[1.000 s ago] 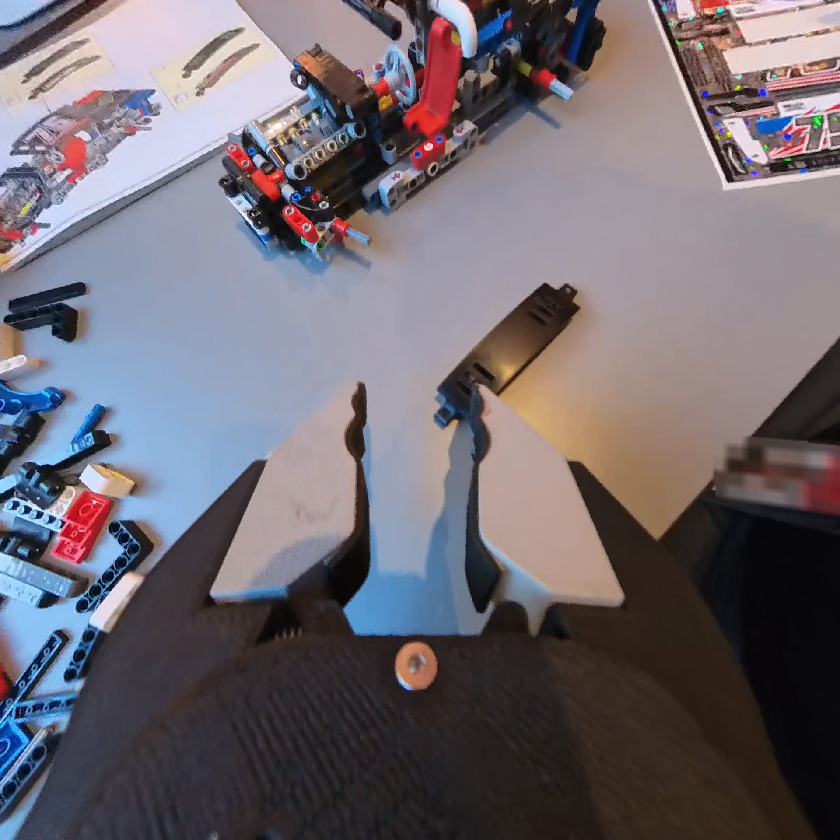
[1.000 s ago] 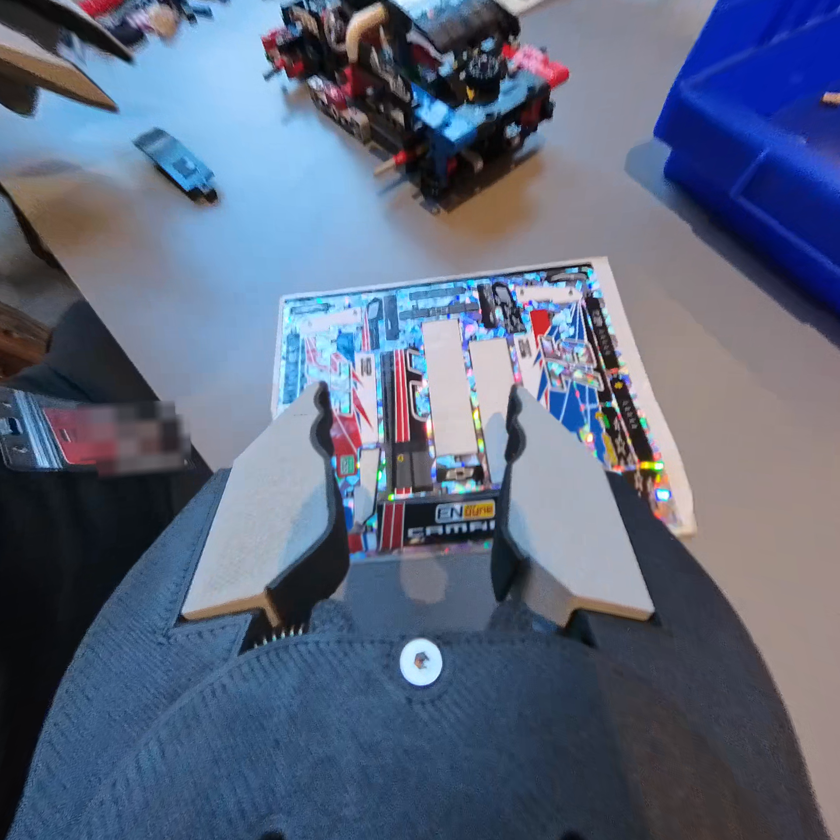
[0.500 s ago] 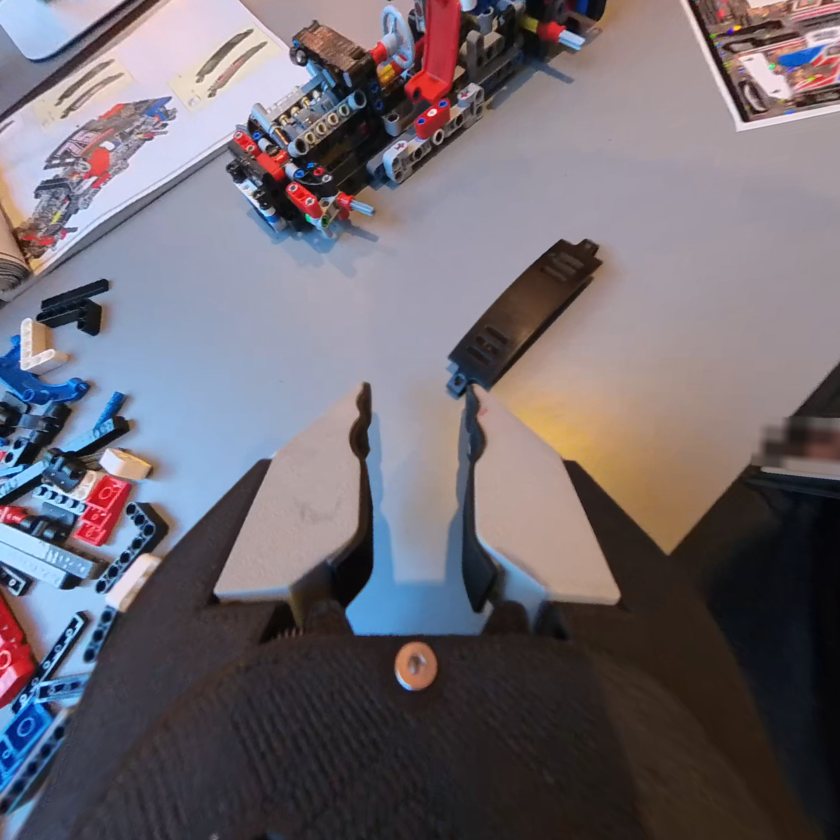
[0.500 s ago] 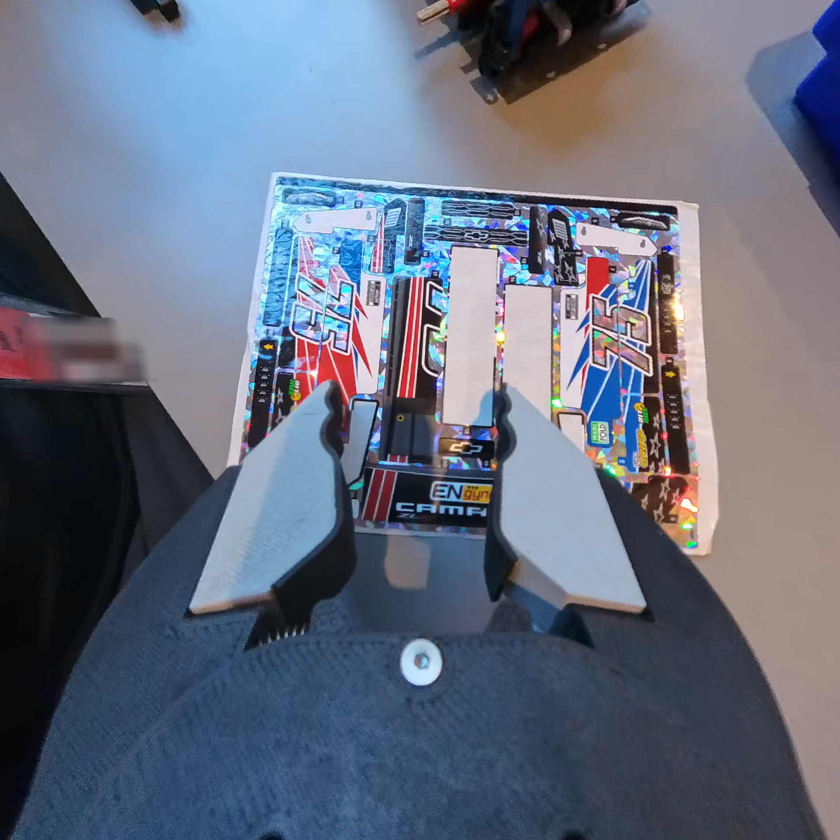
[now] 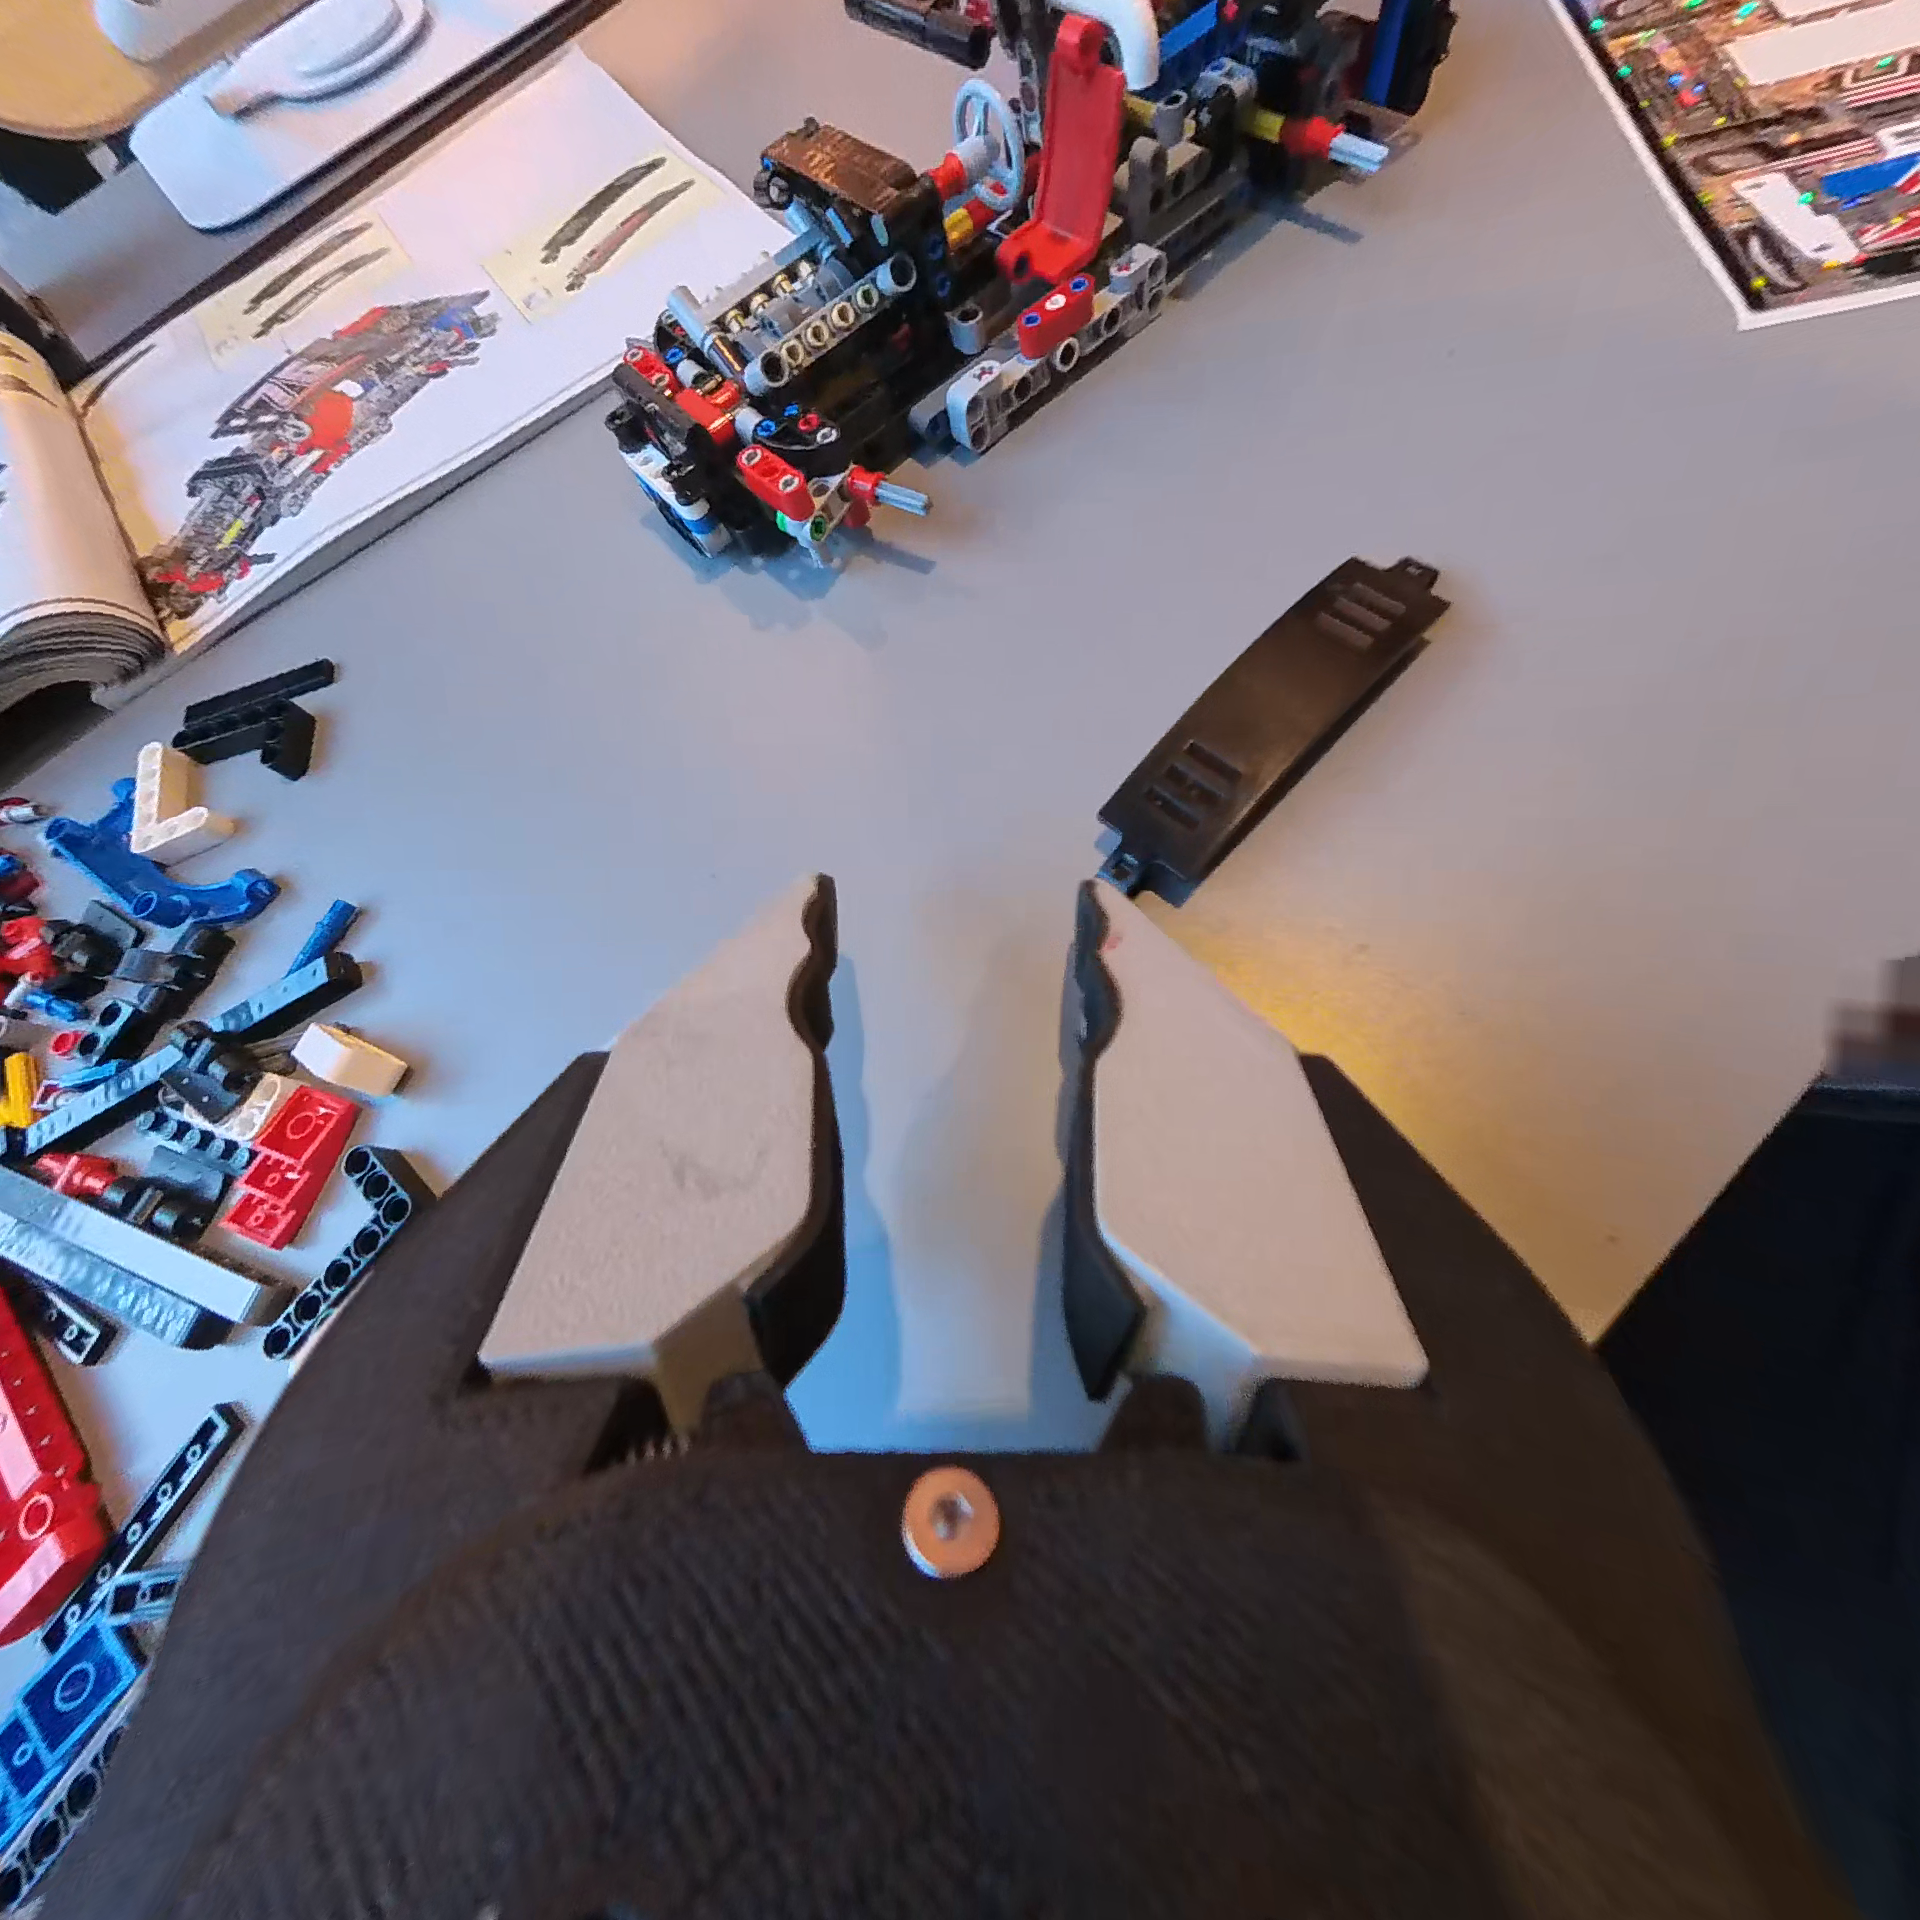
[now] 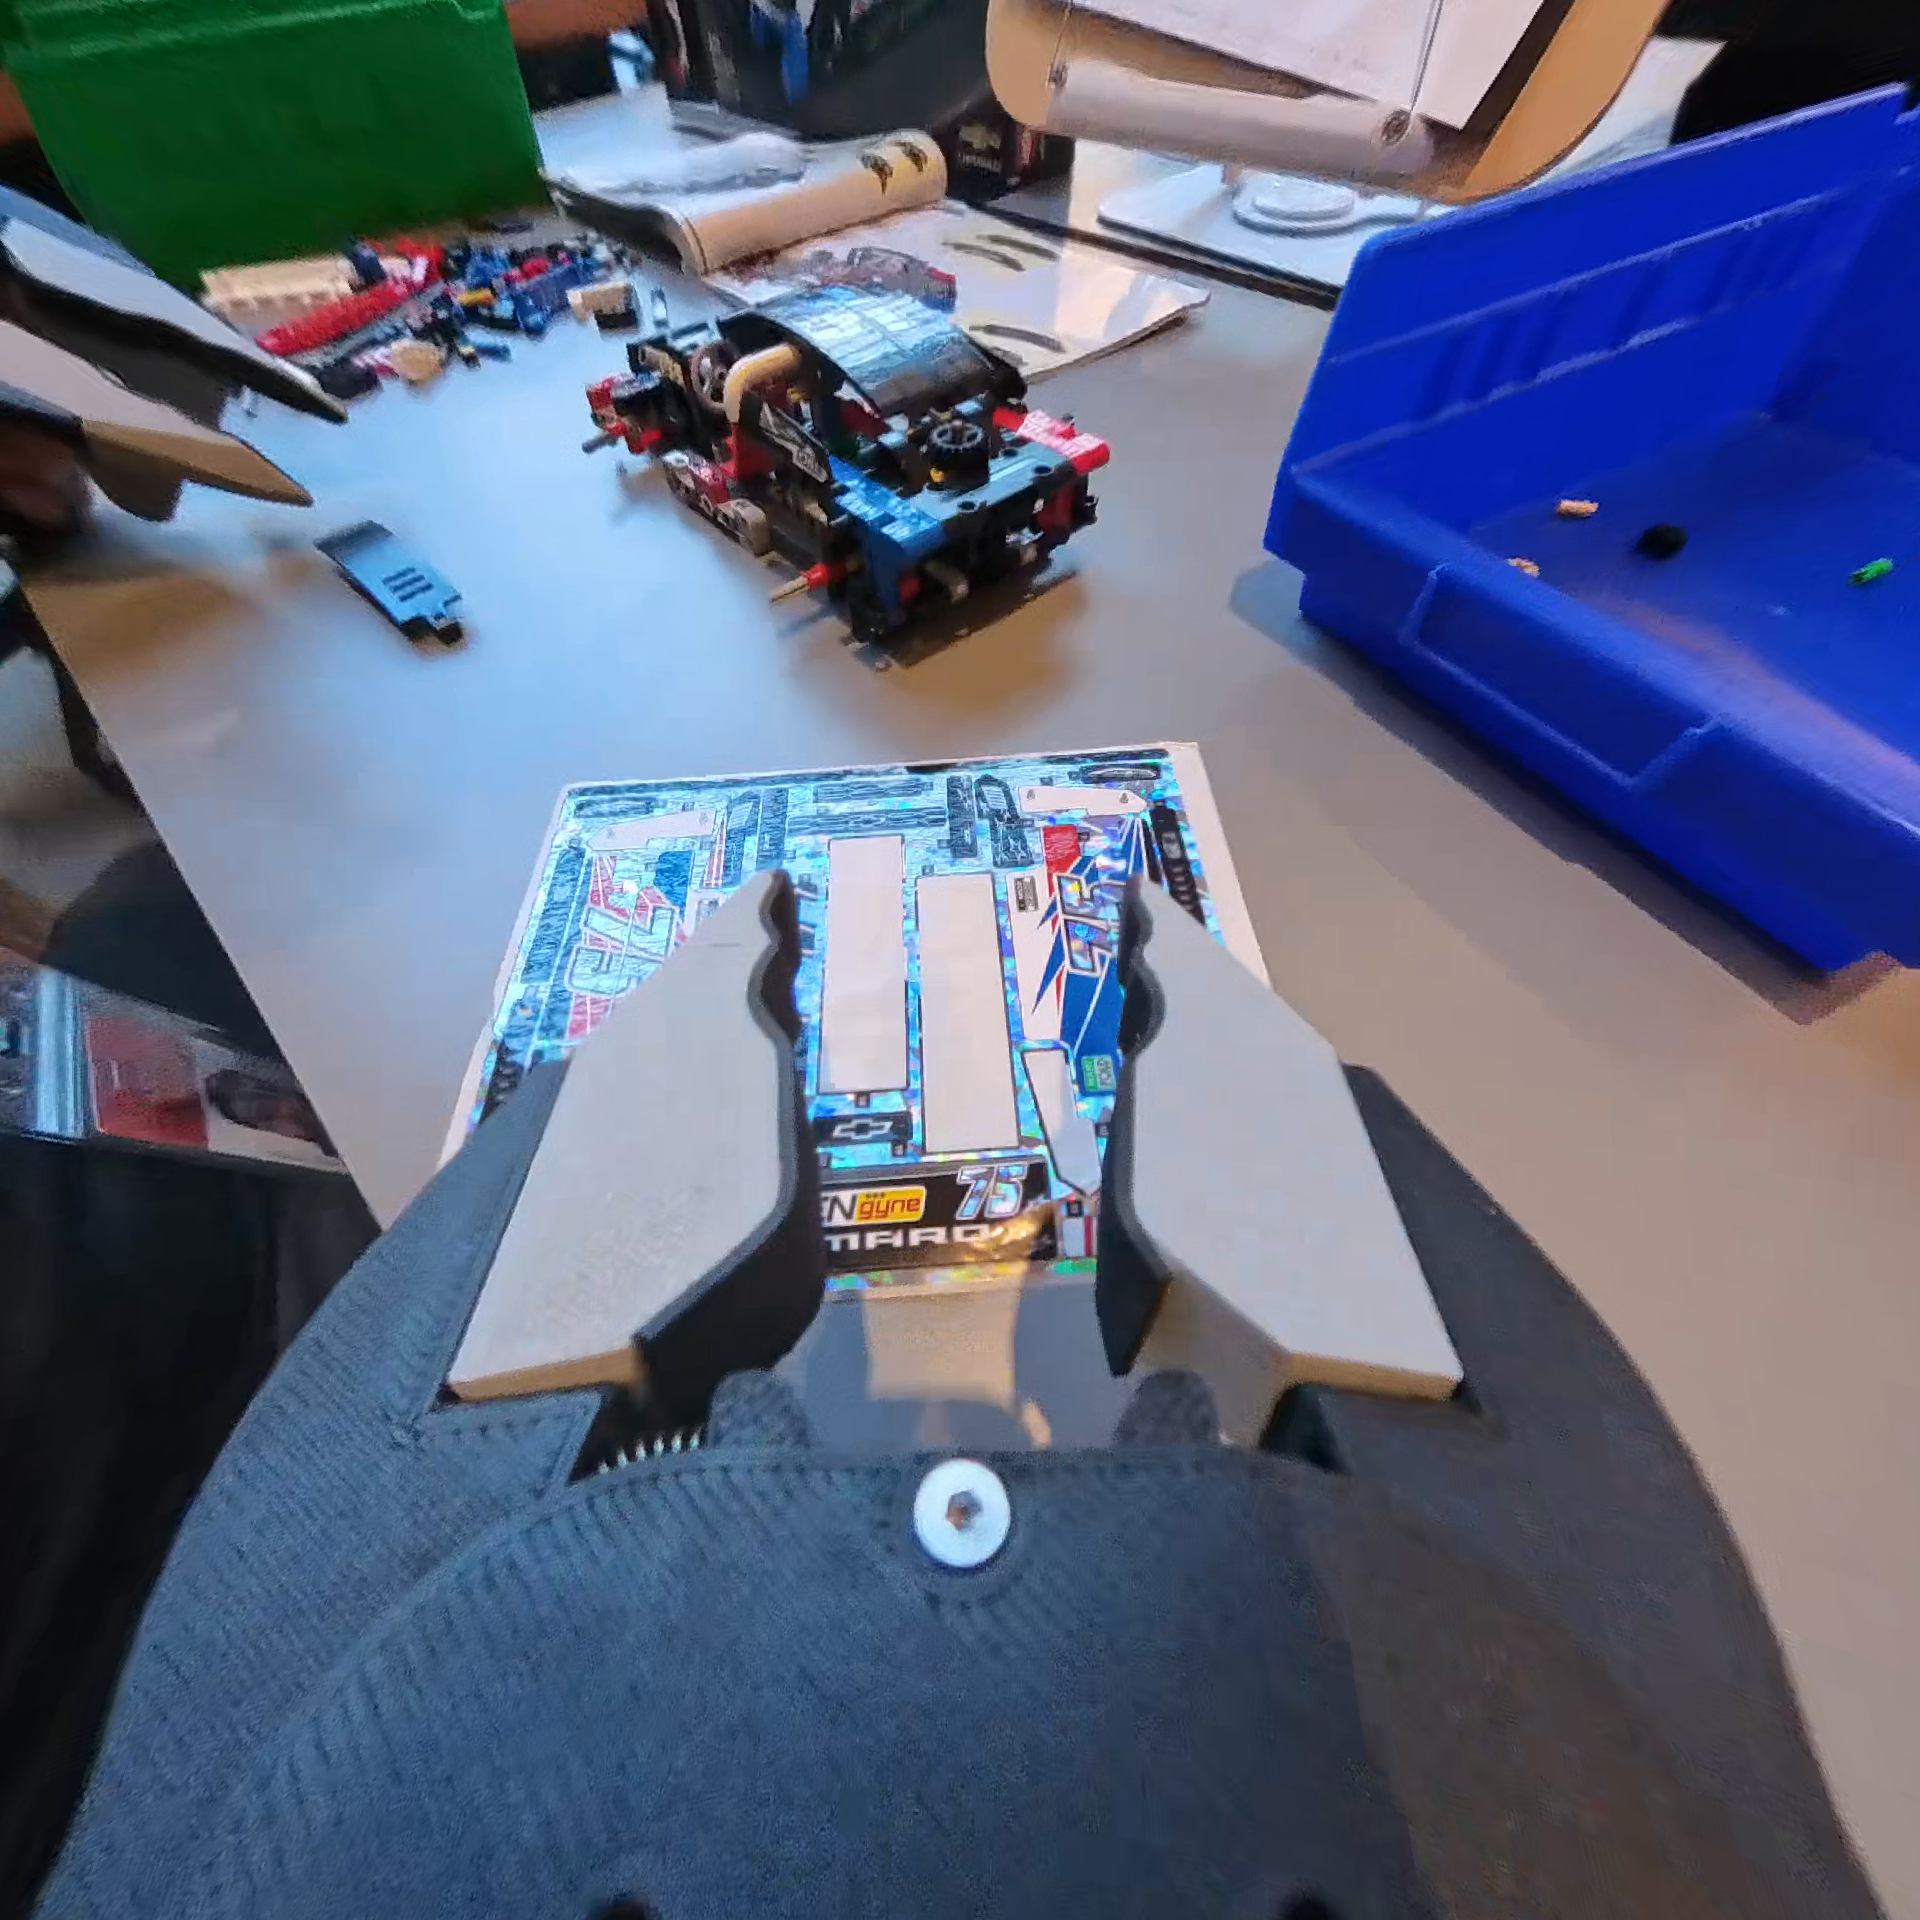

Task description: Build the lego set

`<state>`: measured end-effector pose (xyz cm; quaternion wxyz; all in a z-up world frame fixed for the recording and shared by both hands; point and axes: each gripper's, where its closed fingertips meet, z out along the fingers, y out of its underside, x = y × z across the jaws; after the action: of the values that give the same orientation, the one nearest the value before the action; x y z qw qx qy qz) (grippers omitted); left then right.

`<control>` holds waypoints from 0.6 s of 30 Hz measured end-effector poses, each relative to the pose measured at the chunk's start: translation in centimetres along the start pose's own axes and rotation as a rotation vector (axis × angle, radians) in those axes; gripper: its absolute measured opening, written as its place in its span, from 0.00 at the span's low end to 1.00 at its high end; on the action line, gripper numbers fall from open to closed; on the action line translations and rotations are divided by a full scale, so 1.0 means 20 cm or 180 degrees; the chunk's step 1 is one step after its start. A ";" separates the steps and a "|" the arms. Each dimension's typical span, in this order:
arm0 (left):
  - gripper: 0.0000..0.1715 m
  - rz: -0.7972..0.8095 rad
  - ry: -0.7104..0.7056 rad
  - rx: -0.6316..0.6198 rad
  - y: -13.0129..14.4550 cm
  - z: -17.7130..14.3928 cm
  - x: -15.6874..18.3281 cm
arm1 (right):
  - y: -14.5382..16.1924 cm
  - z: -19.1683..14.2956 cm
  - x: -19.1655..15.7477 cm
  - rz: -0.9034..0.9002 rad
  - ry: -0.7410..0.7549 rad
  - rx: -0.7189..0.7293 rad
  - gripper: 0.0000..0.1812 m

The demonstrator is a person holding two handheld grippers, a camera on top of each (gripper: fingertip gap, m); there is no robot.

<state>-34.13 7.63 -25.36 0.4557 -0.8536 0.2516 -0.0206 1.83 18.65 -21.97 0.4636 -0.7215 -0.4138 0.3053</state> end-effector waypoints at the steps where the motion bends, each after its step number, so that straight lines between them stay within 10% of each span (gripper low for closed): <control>1: 0.25 -0.0003 0.0037 0.0028 -0.01 -0.01 0.01 | 0.00 -0.01 0.01 0.0006 0.0012 -0.0002 0.32; 10: 0.22 0.0547 0.1304 0.0230 -0.31 0.00 0.58 | 0.01 -0.11 0.07 0.0037 0.0028 0.0002 0.31; 18: 0.25 0.1455 0.2096 -0.0339 -0.51 0.34 1.10 | 0.06 -0.13 -0.03 0.0035 -0.0142 -0.0037 0.30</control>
<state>-8.90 7.60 -25.66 0.2986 -0.7459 0.5682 -0.1779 4.10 16.76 -22.12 0.4483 -0.7196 -0.4218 0.3215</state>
